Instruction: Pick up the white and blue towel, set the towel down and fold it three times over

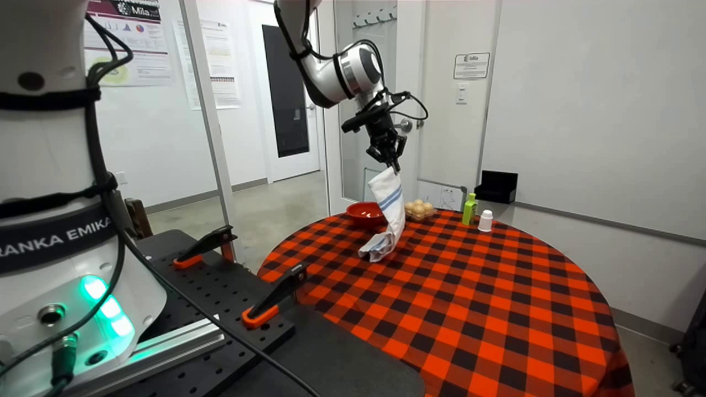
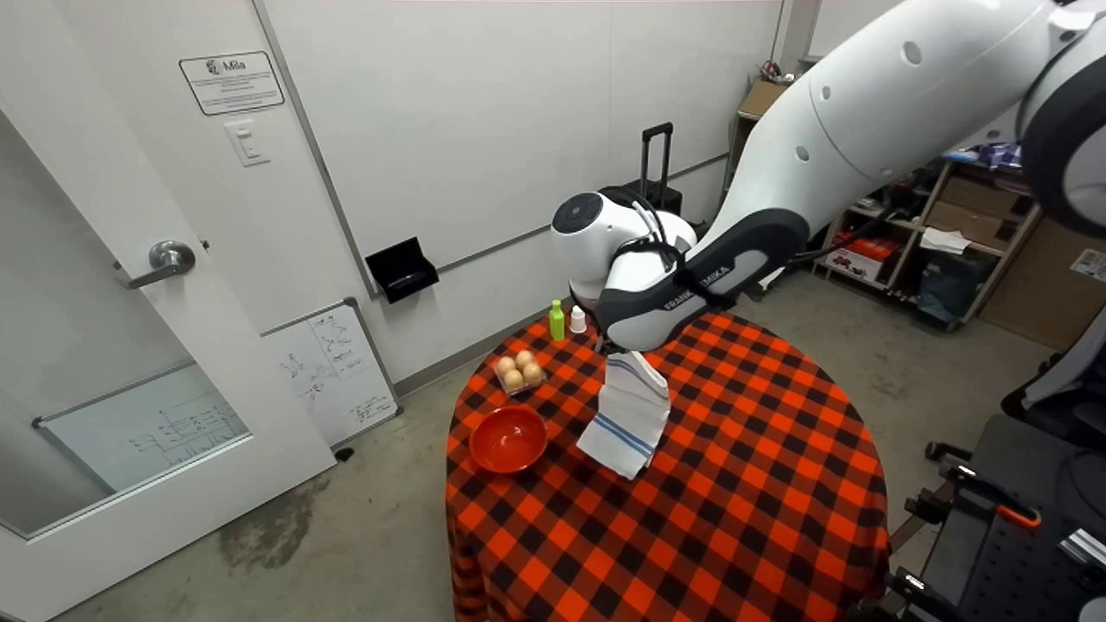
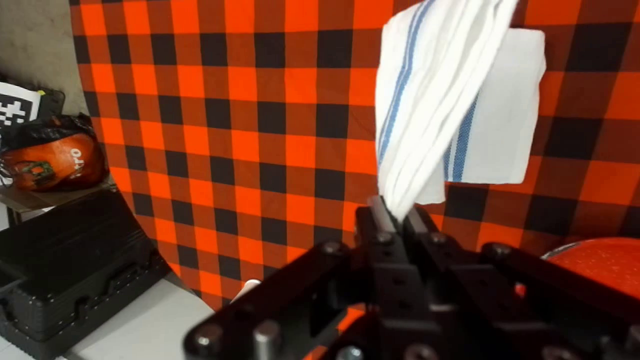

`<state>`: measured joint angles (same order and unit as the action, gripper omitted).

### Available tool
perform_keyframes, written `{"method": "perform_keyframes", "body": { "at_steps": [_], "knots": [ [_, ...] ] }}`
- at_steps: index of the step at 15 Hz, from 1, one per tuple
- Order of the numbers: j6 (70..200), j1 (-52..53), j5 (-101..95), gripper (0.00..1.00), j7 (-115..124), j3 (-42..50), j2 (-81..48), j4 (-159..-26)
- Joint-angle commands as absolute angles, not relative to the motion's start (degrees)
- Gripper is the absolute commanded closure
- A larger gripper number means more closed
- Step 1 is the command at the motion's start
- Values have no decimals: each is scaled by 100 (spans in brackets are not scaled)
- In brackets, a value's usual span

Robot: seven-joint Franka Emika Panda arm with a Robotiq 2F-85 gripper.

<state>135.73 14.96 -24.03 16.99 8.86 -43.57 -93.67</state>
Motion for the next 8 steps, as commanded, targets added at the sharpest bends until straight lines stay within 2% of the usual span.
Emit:
{"method": "perform_keyframes", "body": {
  "at_steps": [1,8],
  "knots": [
    [13592,1268,-2242,99,1291,631,-2950,-10716],
    [13335,802,-2220,99,967,382,-750,-12241]
  ]
}}
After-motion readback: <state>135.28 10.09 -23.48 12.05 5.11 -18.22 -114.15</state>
